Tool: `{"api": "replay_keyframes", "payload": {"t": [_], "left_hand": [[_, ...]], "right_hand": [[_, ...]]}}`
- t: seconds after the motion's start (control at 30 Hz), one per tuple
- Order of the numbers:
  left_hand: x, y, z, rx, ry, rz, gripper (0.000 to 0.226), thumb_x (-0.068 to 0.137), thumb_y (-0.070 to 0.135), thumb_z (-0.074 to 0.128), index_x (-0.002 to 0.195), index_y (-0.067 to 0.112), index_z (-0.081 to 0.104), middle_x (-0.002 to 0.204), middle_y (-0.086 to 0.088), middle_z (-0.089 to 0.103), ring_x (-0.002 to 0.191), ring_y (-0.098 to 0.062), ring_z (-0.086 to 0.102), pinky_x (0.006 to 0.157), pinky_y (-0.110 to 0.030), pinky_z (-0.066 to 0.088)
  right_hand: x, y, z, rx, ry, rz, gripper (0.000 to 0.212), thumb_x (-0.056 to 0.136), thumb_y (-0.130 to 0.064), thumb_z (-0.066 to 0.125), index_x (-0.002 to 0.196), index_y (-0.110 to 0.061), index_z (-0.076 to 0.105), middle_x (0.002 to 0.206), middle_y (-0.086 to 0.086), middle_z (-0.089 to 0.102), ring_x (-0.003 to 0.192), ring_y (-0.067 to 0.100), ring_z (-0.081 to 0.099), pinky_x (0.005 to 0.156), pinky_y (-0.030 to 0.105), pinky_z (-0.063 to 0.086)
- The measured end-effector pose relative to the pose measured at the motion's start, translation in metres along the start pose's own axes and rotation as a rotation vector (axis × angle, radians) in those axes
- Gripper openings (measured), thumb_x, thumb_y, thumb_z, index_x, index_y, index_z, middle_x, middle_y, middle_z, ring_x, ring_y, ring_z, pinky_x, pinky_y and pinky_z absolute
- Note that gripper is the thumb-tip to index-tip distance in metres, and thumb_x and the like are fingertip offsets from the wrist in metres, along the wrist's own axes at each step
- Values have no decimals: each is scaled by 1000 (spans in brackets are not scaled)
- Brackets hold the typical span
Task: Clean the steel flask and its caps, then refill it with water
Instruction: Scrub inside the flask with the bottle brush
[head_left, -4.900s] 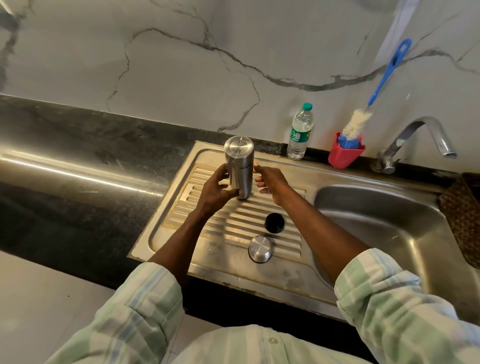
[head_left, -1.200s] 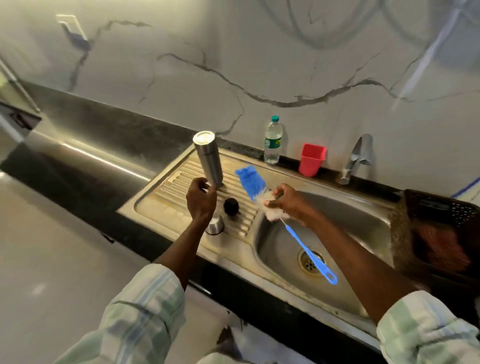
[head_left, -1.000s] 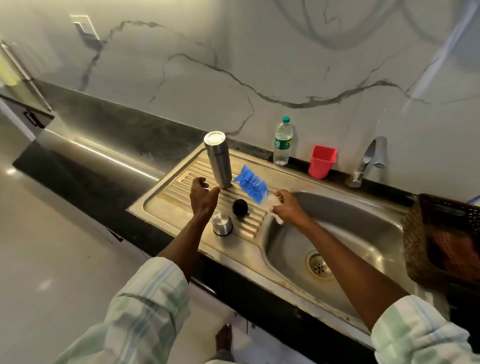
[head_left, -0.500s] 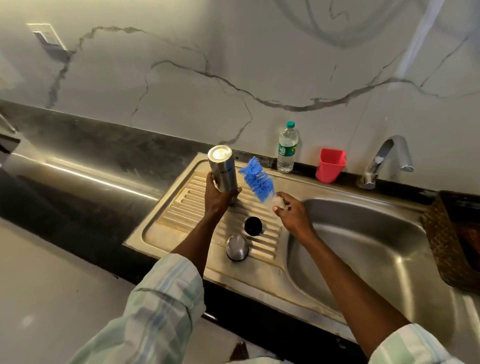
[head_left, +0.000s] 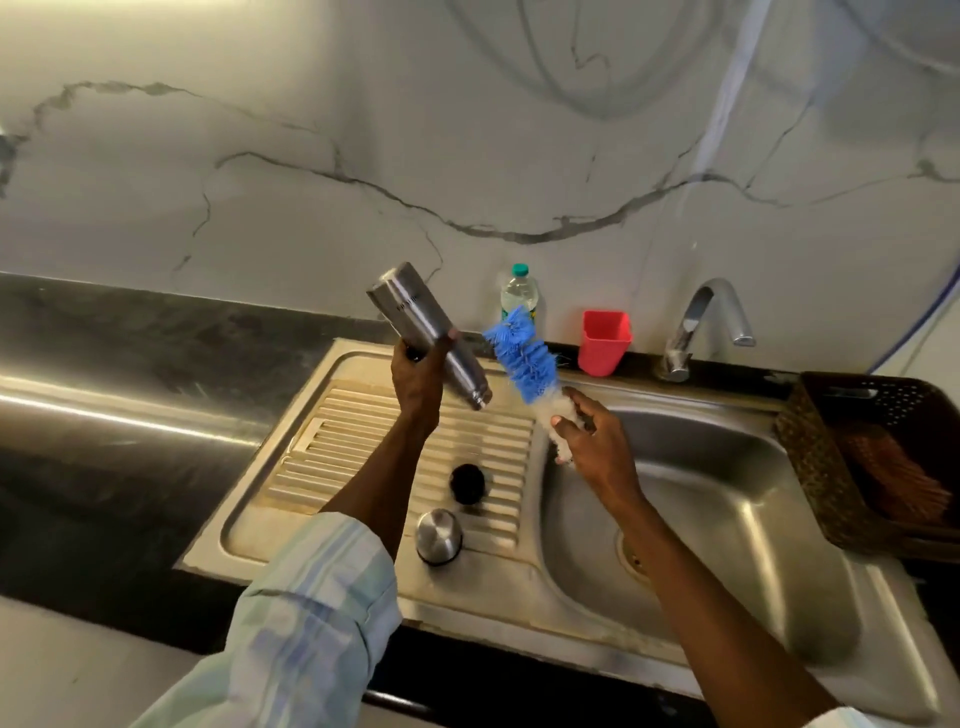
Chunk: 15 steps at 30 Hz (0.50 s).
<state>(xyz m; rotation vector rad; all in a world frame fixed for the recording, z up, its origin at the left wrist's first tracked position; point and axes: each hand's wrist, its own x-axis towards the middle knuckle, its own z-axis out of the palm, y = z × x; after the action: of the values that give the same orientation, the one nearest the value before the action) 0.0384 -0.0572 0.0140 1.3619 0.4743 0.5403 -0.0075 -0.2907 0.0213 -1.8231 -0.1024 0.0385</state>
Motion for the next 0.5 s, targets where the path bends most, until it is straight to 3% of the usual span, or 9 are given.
{"api": "replay_keyframes", "payload": {"t": [0.07, 0.17, 0.2, 0.33, 0.5], "left_hand": [[0, 10, 27, -199, 12, -108, 59, 79, 36, 81, 126, 14, 53, 114, -6, 66, 103, -22, 67, 90, -42, 57], [-4, 16, 61, -456, 33, -282, 71, 75, 45, 82, 131, 14, 51, 116, -12, 68, 100, -29, 70, 86, -47, 59], [-9, 16, 73, -528, 31, -322, 70, 75, 45, 82, 130, 13, 52, 116, -13, 69, 99, -30, 71, 86, -49, 58], [-32, 8, 111, -715, -18, -392, 62, 84, 44, 74, 128, 7, 50, 121, -20, 67, 104, -35, 69, 93, -57, 53], [-69, 0, 154, -731, 22, -372, 62, 85, 45, 73, 127, 4, 52, 121, -20, 67, 102, -34, 69, 94, -55, 53]], "right_hand": [[-3, 1, -17, -5, 47, -25, 43, 90, -5, 62, 130, -21, 59, 102, -9, 63, 79, -2, 61, 66, 30, 58], [-10, 8, -46, -63, 94, -51, 43, 88, -5, 64, 130, -14, 60, 114, 2, 64, 89, 6, 62, 70, 7, 47], [-13, 12, -59, -91, 114, -51, 43, 88, -7, 64, 131, -14, 60, 116, 3, 63, 94, 10, 62, 74, 6, 46], [-29, 28, -103, -175, 157, -84, 41, 86, -12, 65, 126, -15, 64, 116, 6, 66, 102, 17, 62, 93, 34, 50], [-48, 41, -145, -202, 178, -104, 40, 83, -17, 64, 123, -14, 66, 112, 3, 68, 99, 16, 63, 90, 38, 52]]}}
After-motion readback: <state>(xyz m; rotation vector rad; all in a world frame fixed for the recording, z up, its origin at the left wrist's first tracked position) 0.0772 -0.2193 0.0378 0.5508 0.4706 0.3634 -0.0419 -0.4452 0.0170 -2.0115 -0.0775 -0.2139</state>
